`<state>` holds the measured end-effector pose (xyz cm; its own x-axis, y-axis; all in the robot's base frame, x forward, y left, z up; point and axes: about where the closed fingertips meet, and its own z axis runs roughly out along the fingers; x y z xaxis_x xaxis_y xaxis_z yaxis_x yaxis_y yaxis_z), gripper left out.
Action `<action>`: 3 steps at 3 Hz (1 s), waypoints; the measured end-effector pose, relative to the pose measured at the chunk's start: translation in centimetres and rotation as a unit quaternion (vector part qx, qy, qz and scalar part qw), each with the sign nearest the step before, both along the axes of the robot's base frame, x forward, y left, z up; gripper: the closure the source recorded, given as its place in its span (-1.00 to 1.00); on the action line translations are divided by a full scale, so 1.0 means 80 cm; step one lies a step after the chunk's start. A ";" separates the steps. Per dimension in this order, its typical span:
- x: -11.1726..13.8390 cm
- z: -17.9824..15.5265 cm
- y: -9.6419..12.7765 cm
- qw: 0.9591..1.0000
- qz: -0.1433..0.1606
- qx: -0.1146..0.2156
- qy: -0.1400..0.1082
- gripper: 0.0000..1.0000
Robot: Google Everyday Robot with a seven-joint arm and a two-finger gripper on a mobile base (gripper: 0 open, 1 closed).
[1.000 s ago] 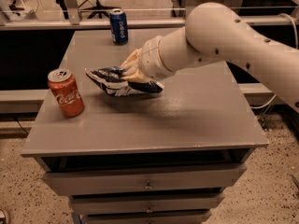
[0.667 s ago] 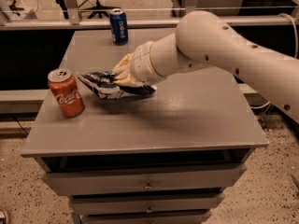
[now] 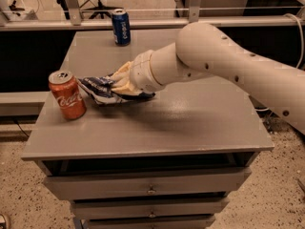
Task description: Move blue chip bag near coke can
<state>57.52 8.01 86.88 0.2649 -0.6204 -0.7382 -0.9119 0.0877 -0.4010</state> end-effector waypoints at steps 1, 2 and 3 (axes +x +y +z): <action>-0.004 -0.003 0.006 1.000 0.000 0.009 0.011 -0.27; -0.008 -0.003 0.008 1.000 0.001 0.014 0.017 -0.73; -0.008 0.003 0.004 1.000 -0.001 0.018 0.020 -1.00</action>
Offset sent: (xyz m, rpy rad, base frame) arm -0.0088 0.0042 -0.0027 0.0404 0.0509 -0.0034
